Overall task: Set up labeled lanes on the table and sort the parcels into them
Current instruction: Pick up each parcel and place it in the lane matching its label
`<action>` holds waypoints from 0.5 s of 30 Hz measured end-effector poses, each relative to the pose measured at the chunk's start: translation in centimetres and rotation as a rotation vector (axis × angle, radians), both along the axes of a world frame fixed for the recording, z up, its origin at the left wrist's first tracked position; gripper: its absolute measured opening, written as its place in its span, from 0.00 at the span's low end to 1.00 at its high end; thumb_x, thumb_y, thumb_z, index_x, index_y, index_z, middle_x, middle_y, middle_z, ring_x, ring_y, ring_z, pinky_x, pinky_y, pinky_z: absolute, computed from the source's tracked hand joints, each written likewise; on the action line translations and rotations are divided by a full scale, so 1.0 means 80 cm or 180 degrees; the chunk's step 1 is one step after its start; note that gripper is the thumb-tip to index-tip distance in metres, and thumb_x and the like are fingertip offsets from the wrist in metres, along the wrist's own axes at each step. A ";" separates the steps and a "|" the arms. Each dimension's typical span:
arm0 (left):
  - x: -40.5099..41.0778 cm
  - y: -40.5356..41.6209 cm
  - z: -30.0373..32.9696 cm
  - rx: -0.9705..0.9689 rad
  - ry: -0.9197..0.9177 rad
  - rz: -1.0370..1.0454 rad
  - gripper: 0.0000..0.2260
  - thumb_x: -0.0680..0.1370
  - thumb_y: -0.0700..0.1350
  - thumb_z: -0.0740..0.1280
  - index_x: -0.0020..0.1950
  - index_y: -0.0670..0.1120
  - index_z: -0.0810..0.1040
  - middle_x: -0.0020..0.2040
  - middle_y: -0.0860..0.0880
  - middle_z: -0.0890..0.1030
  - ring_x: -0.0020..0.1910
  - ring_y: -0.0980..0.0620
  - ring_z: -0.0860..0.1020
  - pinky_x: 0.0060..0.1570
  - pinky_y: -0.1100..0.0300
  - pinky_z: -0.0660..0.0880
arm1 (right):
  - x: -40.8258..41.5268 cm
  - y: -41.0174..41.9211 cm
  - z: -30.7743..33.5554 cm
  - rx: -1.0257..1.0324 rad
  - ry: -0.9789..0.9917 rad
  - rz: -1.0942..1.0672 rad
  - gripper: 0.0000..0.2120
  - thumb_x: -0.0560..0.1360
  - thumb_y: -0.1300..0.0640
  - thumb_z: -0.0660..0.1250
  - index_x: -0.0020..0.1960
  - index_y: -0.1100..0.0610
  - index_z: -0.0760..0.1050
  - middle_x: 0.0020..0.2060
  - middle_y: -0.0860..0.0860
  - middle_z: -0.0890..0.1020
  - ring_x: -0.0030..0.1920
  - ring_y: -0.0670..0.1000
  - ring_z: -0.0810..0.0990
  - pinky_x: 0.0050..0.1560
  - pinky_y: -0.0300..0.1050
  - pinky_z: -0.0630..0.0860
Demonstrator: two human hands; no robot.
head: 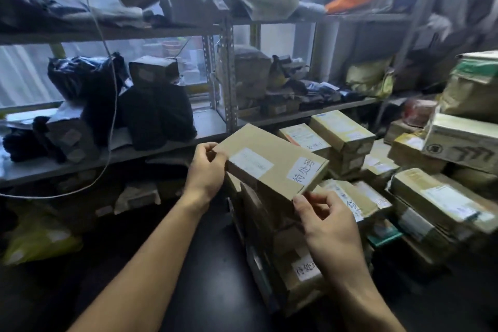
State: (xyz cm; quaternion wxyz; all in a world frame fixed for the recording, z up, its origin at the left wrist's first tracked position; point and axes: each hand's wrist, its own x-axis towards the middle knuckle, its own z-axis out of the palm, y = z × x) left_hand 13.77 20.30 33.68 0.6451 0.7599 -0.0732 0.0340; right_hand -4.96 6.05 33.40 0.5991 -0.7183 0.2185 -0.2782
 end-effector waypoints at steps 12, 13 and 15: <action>0.032 -0.070 -0.028 0.0838 0.0255 -0.0507 0.20 0.81 0.49 0.62 0.73 0.49 0.67 0.65 0.46 0.76 0.60 0.49 0.75 0.58 0.55 0.71 | 0.013 -0.020 -0.030 -0.0406 0.0832 -0.0117 0.14 0.73 0.41 0.71 0.43 0.47 0.69 0.38 0.41 0.78 0.39 0.35 0.75 0.35 0.26 0.69; 0.033 -0.071 -0.031 0.0818 0.0278 -0.0521 0.22 0.82 0.49 0.61 0.75 0.49 0.65 0.68 0.46 0.75 0.62 0.49 0.74 0.59 0.56 0.70 | 0.014 -0.020 -0.030 -0.0433 0.0829 -0.0080 0.14 0.73 0.41 0.71 0.44 0.47 0.69 0.38 0.41 0.78 0.39 0.35 0.75 0.36 0.25 0.69; 0.036 -0.075 -0.034 0.0778 0.0299 -0.0568 0.24 0.82 0.50 0.60 0.78 0.49 0.60 0.72 0.46 0.72 0.67 0.48 0.71 0.62 0.55 0.67 | 0.017 -0.019 -0.029 -0.0450 0.0834 -0.0027 0.13 0.74 0.41 0.70 0.45 0.48 0.70 0.39 0.42 0.78 0.39 0.35 0.76 0.36 0.25 0.69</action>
